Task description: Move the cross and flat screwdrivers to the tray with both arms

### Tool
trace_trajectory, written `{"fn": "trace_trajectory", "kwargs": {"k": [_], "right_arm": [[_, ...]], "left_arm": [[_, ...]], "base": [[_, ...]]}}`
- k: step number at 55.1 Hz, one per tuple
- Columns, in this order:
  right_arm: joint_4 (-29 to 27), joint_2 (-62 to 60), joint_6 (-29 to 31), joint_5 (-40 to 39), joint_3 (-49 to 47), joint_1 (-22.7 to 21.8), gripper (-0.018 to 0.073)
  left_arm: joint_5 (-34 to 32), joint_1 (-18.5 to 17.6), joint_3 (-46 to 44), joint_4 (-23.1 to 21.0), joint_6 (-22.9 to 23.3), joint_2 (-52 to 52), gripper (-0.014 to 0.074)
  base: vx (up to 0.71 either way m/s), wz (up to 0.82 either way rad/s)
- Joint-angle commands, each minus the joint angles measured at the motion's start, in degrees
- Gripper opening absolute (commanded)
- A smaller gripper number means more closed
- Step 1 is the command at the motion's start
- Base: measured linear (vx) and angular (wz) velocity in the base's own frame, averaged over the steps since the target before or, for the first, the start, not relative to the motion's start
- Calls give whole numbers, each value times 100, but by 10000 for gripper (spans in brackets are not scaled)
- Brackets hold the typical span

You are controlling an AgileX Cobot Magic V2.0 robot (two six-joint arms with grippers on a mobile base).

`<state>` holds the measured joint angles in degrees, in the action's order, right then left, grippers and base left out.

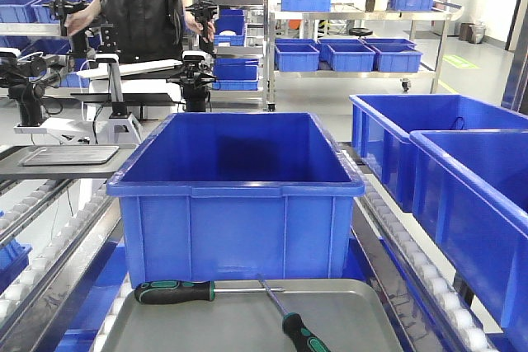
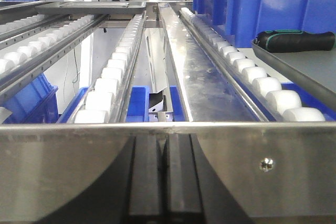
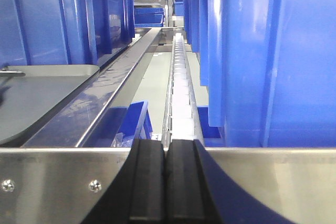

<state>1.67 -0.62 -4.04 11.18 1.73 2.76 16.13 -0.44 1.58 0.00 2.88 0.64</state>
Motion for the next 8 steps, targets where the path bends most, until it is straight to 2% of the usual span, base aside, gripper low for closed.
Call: {"fn": "trace_trajectory", "kwargs": {"k": [1,8], "right_arm": [[41,8,13,-509,43,-27,-8],[41,8,13,-509,43,-27,-8]], "left_arm": [[-466,-7,-148,-39,41,4,-6],[-466,-7,-148,-39,41,4,-6]], "base": [[0,0],[0,0]]}}
